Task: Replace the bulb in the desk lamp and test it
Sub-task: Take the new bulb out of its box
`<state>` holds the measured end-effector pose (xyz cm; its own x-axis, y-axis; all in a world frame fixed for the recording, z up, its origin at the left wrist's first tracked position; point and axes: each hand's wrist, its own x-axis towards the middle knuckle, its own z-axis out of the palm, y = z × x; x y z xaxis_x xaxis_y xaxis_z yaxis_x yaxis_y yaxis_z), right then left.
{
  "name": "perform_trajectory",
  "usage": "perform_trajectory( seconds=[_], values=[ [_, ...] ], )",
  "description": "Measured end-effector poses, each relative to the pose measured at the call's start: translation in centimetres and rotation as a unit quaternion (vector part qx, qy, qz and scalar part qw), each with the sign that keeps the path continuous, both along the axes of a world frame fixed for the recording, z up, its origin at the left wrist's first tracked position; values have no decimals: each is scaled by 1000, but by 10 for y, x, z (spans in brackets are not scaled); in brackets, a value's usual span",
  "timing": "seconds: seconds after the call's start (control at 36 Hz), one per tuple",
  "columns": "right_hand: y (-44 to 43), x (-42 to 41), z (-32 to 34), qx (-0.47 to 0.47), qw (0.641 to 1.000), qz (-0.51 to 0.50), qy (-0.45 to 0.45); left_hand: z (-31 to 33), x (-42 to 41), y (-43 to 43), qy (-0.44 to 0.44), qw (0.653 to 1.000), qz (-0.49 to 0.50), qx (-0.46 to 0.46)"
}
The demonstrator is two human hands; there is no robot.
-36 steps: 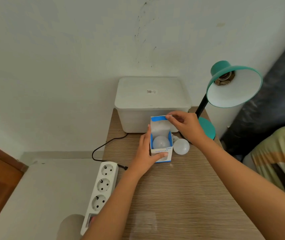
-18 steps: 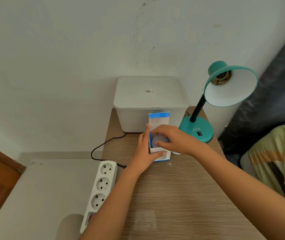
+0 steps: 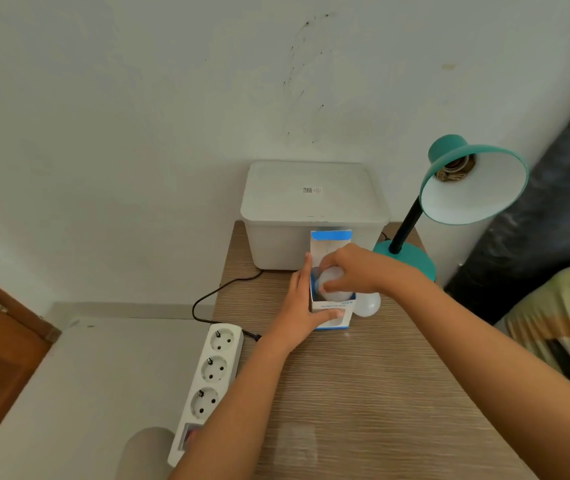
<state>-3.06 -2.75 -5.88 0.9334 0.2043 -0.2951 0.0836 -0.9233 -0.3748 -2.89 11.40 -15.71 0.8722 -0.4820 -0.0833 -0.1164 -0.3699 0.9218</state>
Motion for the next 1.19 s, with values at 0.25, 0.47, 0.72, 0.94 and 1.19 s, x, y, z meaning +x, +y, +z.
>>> perform_trajectory(
  seconds=[0.25, 0.47, 0.72, 0.94, 1.19],
  values=[
    [-6, -35, -14, 79, 993, -28, -88, 1, -2, -2, 7, 1000, 3, -15],
    [-9, -49, -26, 103, 976, -92, -169, -5, -3, 4, 16, 1000, 12, -6],
    [-9, -61, -52, 148, 957, -150, -198, -8, -2, 9, 2, 1000, 12, -1],
    [-29, -52, -50, 251, 891, -299, -233, -10, -2, 17, -7, 1000, 8, -11],
    [-34, -28, -45, 258, 888, -330, -192, -12, -10, 31, 0, 1000, -3, -24]
  ],
)
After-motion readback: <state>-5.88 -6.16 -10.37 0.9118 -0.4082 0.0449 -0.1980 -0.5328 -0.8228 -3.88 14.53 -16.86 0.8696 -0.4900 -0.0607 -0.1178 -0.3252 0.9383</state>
